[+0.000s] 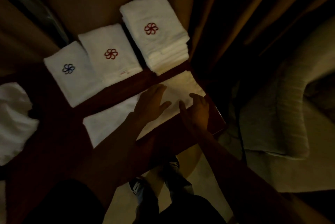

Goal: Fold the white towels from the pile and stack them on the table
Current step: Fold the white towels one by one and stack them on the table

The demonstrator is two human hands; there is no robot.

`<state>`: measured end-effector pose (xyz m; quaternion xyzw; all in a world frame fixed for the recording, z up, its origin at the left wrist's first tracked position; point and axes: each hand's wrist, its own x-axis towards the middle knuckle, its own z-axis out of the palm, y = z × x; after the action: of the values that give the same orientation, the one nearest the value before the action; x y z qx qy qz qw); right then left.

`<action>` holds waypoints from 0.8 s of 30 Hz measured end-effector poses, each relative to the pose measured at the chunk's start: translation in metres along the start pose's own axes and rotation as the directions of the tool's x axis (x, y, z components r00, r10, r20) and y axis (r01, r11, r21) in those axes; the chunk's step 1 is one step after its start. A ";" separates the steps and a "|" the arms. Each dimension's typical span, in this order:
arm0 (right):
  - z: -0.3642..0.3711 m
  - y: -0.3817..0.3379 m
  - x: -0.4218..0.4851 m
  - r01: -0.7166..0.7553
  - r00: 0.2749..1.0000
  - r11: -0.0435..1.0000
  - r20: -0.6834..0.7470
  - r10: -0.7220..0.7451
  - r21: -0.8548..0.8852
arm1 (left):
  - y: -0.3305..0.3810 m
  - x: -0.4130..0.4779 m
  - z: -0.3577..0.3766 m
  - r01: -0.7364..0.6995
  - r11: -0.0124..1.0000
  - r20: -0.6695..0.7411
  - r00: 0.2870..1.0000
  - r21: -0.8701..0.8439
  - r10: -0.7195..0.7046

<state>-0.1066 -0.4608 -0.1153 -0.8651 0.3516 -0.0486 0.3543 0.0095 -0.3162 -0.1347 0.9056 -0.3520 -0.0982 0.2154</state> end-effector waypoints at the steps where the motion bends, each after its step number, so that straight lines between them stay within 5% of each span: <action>1: -0.005 0.005 0.005 -0.033 0.999 0.999 -0.006 0.033 -0.003 | 0.006 0.010 0.005 -0.025 1.000 0.019 1.000 0.002 0.025; 5: -0.018 0.023 0.022 -0.132 0.991 0.989 -0.031 0.131 -0.061 | 0.023 0.045 0.021 -0.034 0.999 0.122 0.992 -0.036 0.038; 16: -0.017 0.039 0.066 -0.356 0.933 0.917 -0.008 0.360 -0.182 | 0.035 0.103 0.042 -0.027 0.998 0.112 0.993 0.058 0.020; 24: -0.019 0.032 0.069 -0.397 0.918 0.918 -0.009 0.397 0.012 | 0.046 0.113 0.031 0.022 0.991 0.113 0.993 0.130 -0.036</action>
<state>-0.0796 -0.5320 -0.1333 -0.7739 0.5215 0.0176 0.3588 0.0549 -0.4334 -0.1440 0.9154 -0.3562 -0.1306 0.1347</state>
